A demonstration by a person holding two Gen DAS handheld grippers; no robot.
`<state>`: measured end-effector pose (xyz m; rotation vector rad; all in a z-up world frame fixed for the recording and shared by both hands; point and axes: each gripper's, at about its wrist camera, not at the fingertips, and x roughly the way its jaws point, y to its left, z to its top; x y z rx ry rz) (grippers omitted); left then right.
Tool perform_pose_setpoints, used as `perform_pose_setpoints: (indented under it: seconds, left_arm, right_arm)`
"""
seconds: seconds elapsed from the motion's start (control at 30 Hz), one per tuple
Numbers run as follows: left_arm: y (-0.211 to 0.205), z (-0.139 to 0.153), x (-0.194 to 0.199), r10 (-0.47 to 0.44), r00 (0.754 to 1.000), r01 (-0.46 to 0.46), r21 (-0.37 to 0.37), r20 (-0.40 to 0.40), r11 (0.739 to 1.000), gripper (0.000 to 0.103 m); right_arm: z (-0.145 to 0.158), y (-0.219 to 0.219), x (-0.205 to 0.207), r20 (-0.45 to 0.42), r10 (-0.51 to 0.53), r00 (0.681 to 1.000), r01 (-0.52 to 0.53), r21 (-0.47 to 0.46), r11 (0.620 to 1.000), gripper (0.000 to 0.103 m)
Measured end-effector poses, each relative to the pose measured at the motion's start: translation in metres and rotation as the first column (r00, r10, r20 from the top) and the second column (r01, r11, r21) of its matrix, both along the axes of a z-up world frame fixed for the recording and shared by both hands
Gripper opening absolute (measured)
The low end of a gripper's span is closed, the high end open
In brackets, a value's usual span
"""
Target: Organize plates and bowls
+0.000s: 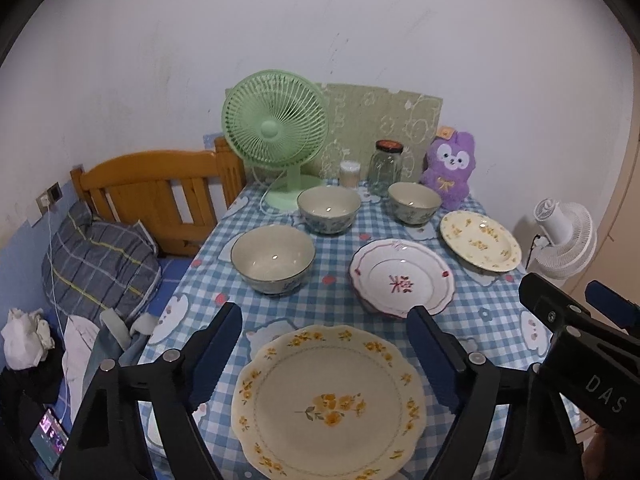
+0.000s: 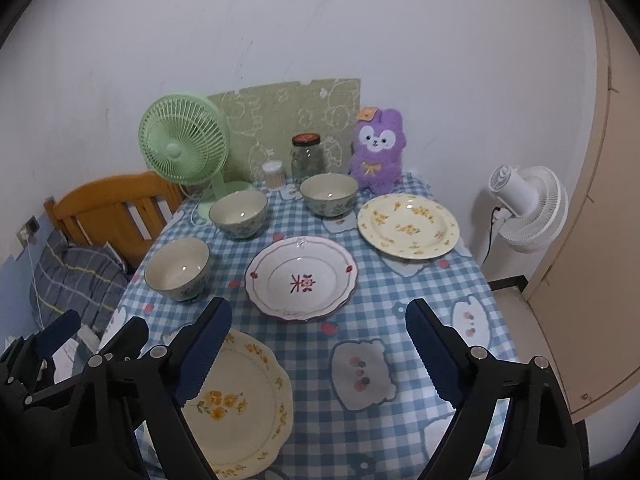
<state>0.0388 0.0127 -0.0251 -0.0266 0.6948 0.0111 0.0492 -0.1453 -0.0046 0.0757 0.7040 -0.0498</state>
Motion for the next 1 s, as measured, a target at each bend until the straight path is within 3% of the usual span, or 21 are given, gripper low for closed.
perform_pose_setpoints:
  seconds: [0.2, 0.53, 0.7, 1.0]
  left_arm:
    - [0.012, -0.024, 0.011, 0.034, 0.999, -0.034, 0.004, -0.036, 0.999, 0.081]
    - [0.028, -0.070, 0.021, 0.073, 0.990, -0.074, -0.001, -0.118, 0.997, 0.079]
    - [0.033, -0.091, 0.030, 0.089, 0.986, -0.081, 0.064, -0.139, 0.995, 0.076]
    - [0.047, -0.129, 0.040, 0.120, 0.962, -0.105, 0.075, -0.247, 0.992, 0.072]
  right_arm:
    - [-0.024, 0.017, 0.011, 0.007, 0.008, 1.000, -0.007, -0.043, 0.999, 0.090]
    - [-0.076, 0.034, 0.029, -0.094, 0.014, 0.995, -0.018, -0.044, 0.999, 0.087]
    - [-0.100, 0.044, 0.041, -0.144, 0.024, 0.989, -0.030, -0.040, 0.999, 0.087]
    - [-0.139, 0.058, 0.048, -0.234, 0.045, 0.971, -0.064, -0.073, 0.995, 0.083]
